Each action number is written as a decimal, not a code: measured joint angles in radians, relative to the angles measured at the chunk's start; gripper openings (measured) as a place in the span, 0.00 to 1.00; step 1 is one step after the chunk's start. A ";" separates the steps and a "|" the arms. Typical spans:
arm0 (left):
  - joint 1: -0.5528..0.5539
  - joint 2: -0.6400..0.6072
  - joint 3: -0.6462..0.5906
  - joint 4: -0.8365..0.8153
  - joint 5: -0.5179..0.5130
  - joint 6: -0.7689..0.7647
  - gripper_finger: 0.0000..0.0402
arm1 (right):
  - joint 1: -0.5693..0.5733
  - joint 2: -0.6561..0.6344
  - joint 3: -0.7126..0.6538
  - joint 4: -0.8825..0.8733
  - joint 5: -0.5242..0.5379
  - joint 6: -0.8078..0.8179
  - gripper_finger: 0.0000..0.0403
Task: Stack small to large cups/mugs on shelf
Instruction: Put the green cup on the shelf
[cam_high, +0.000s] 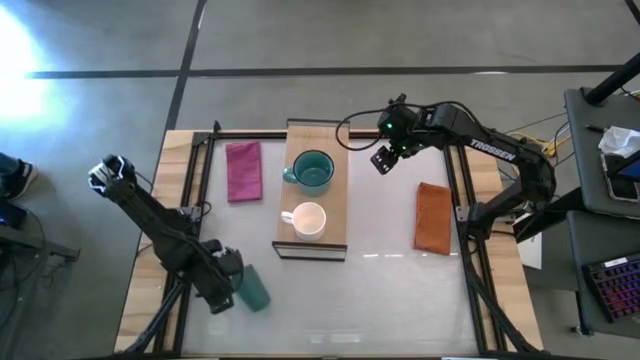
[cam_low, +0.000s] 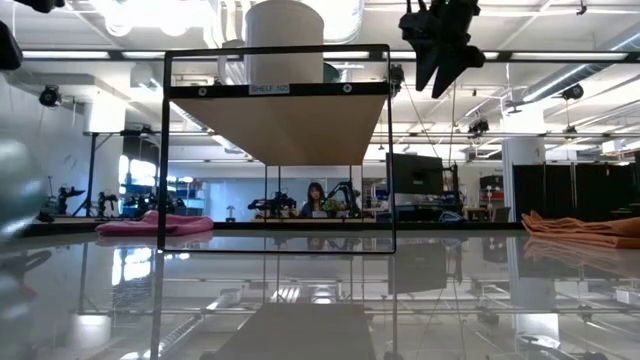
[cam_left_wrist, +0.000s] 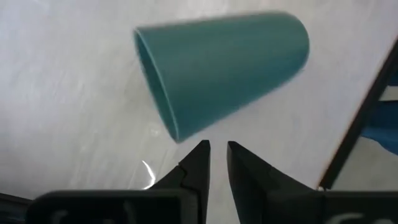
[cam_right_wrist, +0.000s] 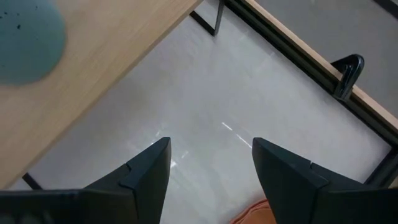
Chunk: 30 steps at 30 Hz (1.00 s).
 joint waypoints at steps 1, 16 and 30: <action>0.000 0.004 0.000 0.000 -0.005 0.000 0.11 | 0.000 0.000 0.000 0.000 0.000 0.002 0.54; 0.153 -0.245 -0.176 0.006 -0.340 -0.069 0.31 | 0.000 -0.002 0.000 -0.002 -0.053 0.003 0.54; 0.475 -0.617 -0.516 0.411 -0.012 0.099 0.34 | 0.000 -0.002 0.000 -0.032 -0.061 0.029 0.54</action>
